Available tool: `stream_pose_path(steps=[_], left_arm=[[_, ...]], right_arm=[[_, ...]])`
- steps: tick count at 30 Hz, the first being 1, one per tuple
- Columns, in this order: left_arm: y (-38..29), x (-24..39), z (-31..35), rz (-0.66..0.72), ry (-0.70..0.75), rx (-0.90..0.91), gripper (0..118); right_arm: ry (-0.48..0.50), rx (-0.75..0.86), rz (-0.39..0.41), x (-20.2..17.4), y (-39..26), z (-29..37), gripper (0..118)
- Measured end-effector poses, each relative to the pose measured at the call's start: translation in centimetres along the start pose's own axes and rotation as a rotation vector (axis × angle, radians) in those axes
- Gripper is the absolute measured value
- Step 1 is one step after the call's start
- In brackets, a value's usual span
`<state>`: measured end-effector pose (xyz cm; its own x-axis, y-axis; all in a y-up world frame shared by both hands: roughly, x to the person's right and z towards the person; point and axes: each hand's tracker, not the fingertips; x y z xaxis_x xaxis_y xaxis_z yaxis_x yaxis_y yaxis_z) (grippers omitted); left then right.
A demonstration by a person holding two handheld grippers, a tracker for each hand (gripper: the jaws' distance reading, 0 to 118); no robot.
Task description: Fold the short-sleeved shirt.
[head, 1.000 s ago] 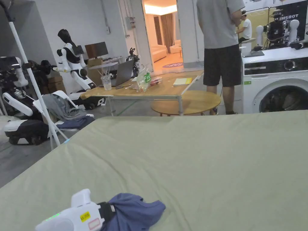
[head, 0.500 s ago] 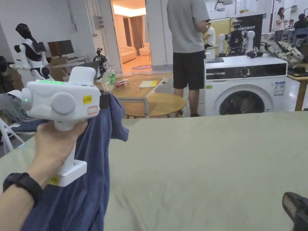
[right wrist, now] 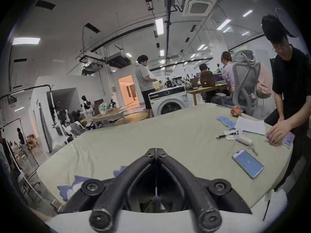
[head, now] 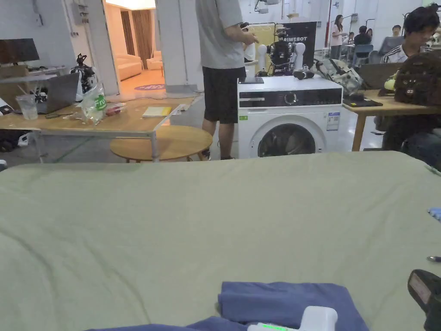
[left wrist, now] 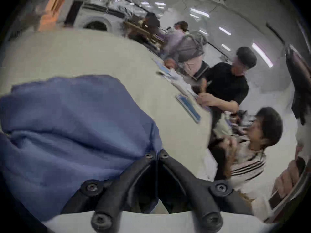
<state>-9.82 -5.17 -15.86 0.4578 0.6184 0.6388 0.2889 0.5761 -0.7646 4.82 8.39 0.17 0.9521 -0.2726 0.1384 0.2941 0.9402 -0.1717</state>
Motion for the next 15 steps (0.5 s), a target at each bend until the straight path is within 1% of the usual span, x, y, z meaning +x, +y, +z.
stream_pose_path(steps=[1,2,3,4,5,7,9,10,13,14,15], left_arm=[[-0.1,0.4,-0.3,-0.008,-0.025,-0.002,13],[-0.2,0.8,0.3,-0.036,-0.050,0.010,38],[0.4,0.8,1.2,-0.108,-0.059,0.037,68],[1.0,0.7,2.7,-0.143,-0.068,0.072,80],[1.7,0.6,4.4,-0.154,-0.052,0.114,80],[2.7,0.1,9.6,-0.134,0.033,0.241,78],[3.3,-0.2,14.9,-0.163,0.176,0.381,78],[2.9,0.1,18.0,-0.186,0.261,0.480,77],[2.1,0.3,25.4,-0.218,0.472,0.658,77],[1.3,0.5,27.6,-0.223,0.547,0.704,77],[0.9,0.6,29.1,-0.235,0.592,0.729,77]], right_arm=[[0.002,-0.003,0.000,-0.1,0.0,-0.1,0],[0.012,-0.013,0.001,-0.2,0.1,-0.1,0],[0.016,-0.019,0.009,-0.3,0.1,0.0,0],[0.015,-0.022,0.030,-0.6,0.0,0.1,0],[0.016,-0.021,0.048,-0.8,-0.1,0.1,0],[0.029,-0.035,0.060,-1.2,-0.2,-0.4,0],[0.059,-0.059,0.063,-1.5,-0.6,-1.2,0],[0.082,-0.084,0.067,-1.7,-0.8,-1.8,0],[0.108,-0.119,0.107,-2.8,-1.4,-3.4,0],[0.111,-0.132,0.117,-3.4,-1.5,-4.0,0],[0.120,-0.133,0.118,-3.6,-1.6,-4.3,0]])
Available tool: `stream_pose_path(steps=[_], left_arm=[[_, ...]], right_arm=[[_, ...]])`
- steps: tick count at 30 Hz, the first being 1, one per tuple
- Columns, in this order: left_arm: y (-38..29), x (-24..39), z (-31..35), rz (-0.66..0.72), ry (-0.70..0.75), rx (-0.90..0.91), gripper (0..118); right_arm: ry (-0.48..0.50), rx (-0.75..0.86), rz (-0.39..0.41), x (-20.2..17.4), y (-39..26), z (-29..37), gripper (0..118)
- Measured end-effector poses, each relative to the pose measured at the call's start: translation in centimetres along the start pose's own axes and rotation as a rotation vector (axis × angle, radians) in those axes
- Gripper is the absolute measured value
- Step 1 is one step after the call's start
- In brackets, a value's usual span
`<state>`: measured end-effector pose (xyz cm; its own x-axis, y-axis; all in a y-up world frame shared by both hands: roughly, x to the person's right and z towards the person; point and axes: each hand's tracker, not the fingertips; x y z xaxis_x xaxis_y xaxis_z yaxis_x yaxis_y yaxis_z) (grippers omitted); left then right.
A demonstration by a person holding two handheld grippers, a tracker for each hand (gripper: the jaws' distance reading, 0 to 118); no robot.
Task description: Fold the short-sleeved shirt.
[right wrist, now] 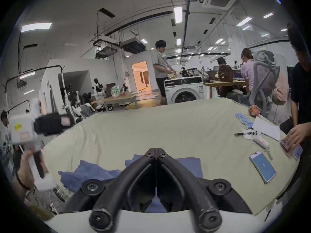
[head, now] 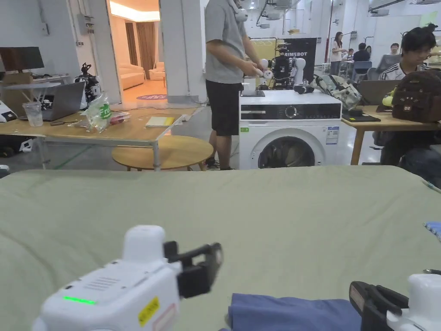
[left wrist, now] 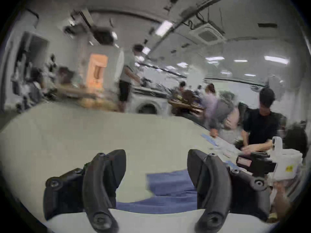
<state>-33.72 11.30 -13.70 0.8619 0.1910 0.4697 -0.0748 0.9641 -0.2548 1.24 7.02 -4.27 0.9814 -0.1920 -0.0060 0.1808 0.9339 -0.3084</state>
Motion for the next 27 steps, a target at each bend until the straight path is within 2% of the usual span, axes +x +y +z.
stream_pose_path(steps=[1,2,3,4,5,12,16,18,21,22,23,25,27], left_arm=[[0.5,-0.8,1.3,-0.024,0.048,0.003,73],[0.9,-1.5,2.6,-0.056,0.083,0.018,63],[0.9,-1.8,3.4,-0.086,0.113,0.020,44],[0.9,-2.0,4.3,-0.112,0.159,0.025,10],[0.7,-2.2,5.1,-0.132,0.208,0.046,0],[0.3,-4.3,7.6,-0.122,0.223,0.023,0],[0.4,-6.9,7.0,-0.021,0.196,-0.095,0],[0.2,-7.8,6.6,-0.029,0.224,-0.105,0],[-0.5,-10.2,4.8,0.032,0.236,-0.227,0],[-1.0,-11.4,3.7,0.089,0.212,-0.303,3],[-1.6,-12.7,2.8,0.130,0.190,-0.342,24],[-2.9,-14.2,0.6,0.213,0.178,-0.440,82],[-4.1,-15.1,-1.1,0.232,0.214,-0.500,86]], right_arm=[[0.018,-0.005,0.005,-0.3,0.0,-0.4,0],[0.020,-0.011,0.012,-0.6,-0.1,-0.8,0],[0.018,-0.015,0.021,-1.0,-0.1,-1.0,0],[0.020,-0.019,0.035,-1.4,-0.2,-1.2,0],[0.021,-0.022,0.040,-1.8,-0.4,-1.3,0],[0.067,-0.038,0.044,-3.0,-0.6,-1.1,0],[0.076,-0.036,0.061,-3.0,-0.6,-0.8,0],[0.081,-0.039,0.060,-2.7,-0.8,-0.7,0],[0.076,-0.052,0.065,-2.2,-1.3,-0.6,0],[0.073,-0.058,0.062,-1.9,-1.5,-0.7,0],[0.072,-0.063,0.055,-1.6,-1.7,-0.7,0],[0.073,-0.073,0.035,-1.0,-2.0,-0.7,0],[0.068,-0.078,0.022,-0.5,-2.5,-0.6,0]])
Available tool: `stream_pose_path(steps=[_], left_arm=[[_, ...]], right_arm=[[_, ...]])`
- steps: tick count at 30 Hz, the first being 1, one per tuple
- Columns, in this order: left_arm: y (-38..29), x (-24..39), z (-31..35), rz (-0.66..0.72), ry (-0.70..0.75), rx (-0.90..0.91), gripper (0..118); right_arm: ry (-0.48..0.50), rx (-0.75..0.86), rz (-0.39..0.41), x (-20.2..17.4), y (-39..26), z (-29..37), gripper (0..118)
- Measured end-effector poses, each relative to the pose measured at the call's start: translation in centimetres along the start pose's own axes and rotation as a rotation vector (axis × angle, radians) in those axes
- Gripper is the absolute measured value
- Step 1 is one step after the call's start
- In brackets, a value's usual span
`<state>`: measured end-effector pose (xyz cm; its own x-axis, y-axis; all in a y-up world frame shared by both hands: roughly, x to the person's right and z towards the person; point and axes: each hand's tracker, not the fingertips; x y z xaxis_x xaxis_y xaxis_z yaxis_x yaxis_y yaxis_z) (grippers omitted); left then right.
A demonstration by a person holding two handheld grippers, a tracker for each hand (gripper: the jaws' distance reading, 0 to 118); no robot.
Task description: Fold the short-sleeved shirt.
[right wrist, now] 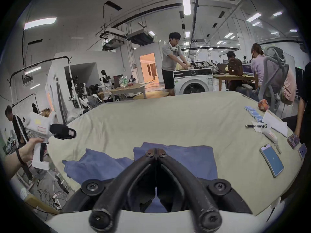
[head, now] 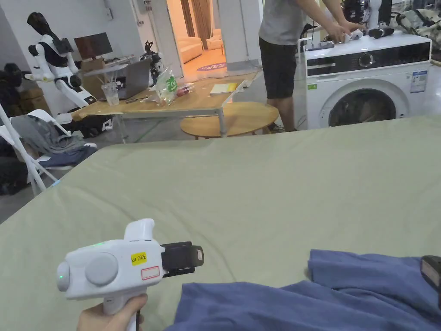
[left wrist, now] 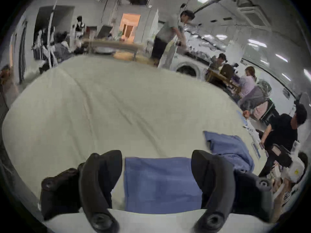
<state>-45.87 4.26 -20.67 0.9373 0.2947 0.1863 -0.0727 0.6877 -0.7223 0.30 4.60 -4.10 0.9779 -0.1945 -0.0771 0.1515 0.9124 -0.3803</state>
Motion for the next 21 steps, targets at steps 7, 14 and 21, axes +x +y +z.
stream_pose_path(steps=[7,14,21], left_arm=[[-0.8,-1.3,-7.8,0.032,0.123,-0.188,81],[-2.6,-0.8,-10.2,-0.034,0.187,-0.205,14],[-2.8,0.8,-11.5,-0.139,0.221,-0.258,0]], right_arm=[[-0.043,-0.039,-0.036,2.6,-1.8,1.1,0],[-0.144,-0.075,-0.102,5.6,-3.2,2.6,0],[-0.233,-0.154,-0.327,8.1,-5.8,2.3,75]])
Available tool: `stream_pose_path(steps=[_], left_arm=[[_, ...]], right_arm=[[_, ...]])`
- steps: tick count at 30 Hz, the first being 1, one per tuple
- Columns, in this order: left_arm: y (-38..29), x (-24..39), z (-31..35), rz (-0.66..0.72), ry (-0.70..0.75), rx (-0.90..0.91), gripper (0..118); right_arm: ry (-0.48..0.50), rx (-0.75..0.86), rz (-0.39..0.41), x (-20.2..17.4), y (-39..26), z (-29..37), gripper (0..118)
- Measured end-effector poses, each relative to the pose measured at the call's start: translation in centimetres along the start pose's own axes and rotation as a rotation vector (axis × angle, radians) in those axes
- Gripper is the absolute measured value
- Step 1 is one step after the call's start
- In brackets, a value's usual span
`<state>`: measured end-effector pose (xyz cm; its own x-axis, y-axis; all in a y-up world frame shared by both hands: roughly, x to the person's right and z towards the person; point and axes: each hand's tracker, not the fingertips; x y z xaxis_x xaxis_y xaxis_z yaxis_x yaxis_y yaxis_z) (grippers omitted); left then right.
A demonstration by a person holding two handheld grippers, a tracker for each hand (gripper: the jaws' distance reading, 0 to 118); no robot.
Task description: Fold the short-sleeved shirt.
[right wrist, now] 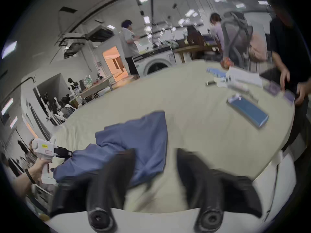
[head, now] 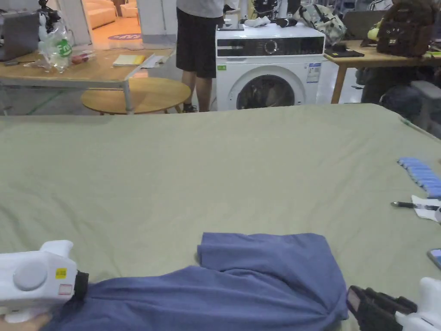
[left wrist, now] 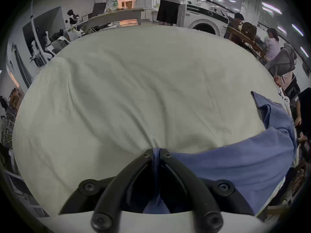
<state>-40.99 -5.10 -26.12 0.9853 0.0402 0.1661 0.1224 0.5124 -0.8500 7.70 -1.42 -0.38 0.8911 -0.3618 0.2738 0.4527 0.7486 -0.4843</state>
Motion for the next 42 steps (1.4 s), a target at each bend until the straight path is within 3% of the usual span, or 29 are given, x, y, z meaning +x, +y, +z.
stream_pose_path(steps=[5,6,10,11,13,17,22,26,33,42], left_arm=[[-0.4,-0.8,0.7,0.048,-0.039,0.001,0],[-0.6,-0.8,0.8,0.054,-0.043,0.003,0],[-1.1,-1.0,1.5,0.082,-0.064,0.020,0],[-1.0,-1.1,1.8,0.084,-0.077,0.043,0],[-1.5,-1.4,3.3,0.107,-0.107,0.094,0],[-1.7,-2.3,11.3,0.139,-0.216,0.375,0],[-0.6,-3.3,23.6,0.104,-0.245,0.736,0],[0.8,-3.8,29.9,0.072,-0.227,0.897,0],[5.9,-3.1,34.1,0.054,-0.177,1.019,0],[15.3,-2.2,34.2,0.073,-0.141,1.056,0]], right_arm=[[0.071,-0.095,-0.238,2.1,-2.4,-4.2,71],[0.072,-0.122,-0.269,2.4,-2.8,-5.2,66],[0.172,-0.143,-0.320,2.8,-3.0,-6.3,8],[0.167,-0.143,-0.328,2.7,-2.8,-6.1,5],[0.155,-0.120,-0.310,2.2,-2.2,-5.2,3],[0.191,-0.037,-0.186,0.2,0.5,-2.5,3],[0.226,0.129,-0.016,-4.5,6.5,0.7,2],[0.224,0.231,0.105,-7.6,11.7,2.9,2],[0.204,0.384,0.218,-12.3,20.5,5.4,1],[0.207,0.449,0.262,-16.5,31.0,3.1,1]])
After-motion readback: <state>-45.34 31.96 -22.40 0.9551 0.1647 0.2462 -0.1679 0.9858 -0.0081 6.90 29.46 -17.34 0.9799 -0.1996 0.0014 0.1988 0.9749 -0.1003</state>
